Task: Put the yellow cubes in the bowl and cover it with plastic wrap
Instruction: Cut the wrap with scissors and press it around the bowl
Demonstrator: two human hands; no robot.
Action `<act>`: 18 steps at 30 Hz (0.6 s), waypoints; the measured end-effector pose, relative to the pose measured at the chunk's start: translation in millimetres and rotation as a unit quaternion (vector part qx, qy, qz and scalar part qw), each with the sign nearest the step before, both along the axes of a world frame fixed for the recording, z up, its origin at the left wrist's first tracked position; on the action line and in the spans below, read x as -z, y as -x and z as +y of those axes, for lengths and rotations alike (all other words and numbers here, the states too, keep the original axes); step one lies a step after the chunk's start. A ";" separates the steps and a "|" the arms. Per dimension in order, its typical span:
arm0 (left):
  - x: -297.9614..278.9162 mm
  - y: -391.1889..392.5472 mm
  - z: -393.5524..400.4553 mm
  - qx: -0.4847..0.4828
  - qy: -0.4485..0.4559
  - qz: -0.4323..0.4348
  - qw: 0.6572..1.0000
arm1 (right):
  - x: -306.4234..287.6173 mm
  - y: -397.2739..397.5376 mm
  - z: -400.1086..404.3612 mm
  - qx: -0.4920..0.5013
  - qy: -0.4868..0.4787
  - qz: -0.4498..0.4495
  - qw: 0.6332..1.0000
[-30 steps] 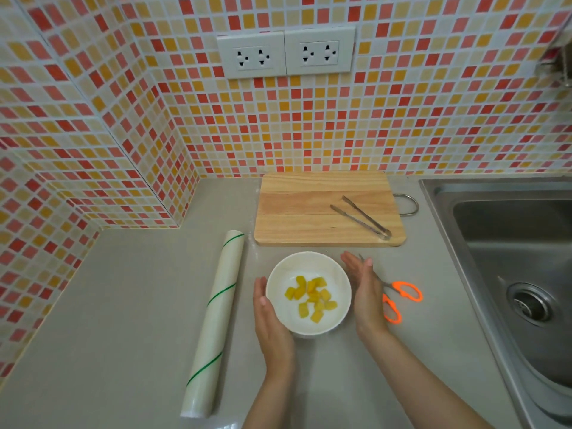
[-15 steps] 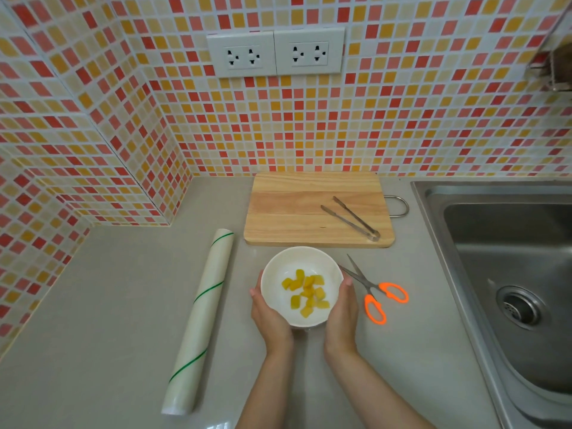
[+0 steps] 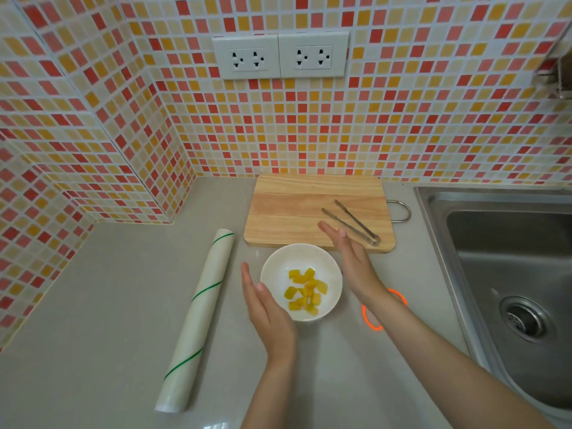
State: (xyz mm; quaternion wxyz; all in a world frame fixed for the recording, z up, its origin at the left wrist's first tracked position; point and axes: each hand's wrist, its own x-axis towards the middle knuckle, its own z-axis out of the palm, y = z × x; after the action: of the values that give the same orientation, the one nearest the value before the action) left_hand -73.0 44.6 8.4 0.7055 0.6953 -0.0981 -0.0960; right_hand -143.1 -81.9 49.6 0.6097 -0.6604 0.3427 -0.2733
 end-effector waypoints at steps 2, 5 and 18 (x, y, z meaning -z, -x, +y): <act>6.5 10.1 -2.0 0.009 -0.013 0.024 1.000 | 2.3 -11.3 -5.6 -0.055 -0.007 0.036 0.998; 9.5 9.8 -7.4 0.007 -0.027 0.036 0.999 | 13.6 -20.4 -3.7 -0.061 -0.024 0.054 0.996; 1.2 -39.8 -17.1 0.177 -0.021 0.073 0.981 | 37.8 8.6 32.1 0.087 -0.119 -0.050 0.988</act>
State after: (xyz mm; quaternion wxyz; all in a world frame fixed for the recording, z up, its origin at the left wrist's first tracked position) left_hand -33.2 27.4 7.2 0.6675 0.6732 -0.1658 -0.2717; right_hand -151.7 -49.8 11.8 0.6741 -0.5367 0.3980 -0.3149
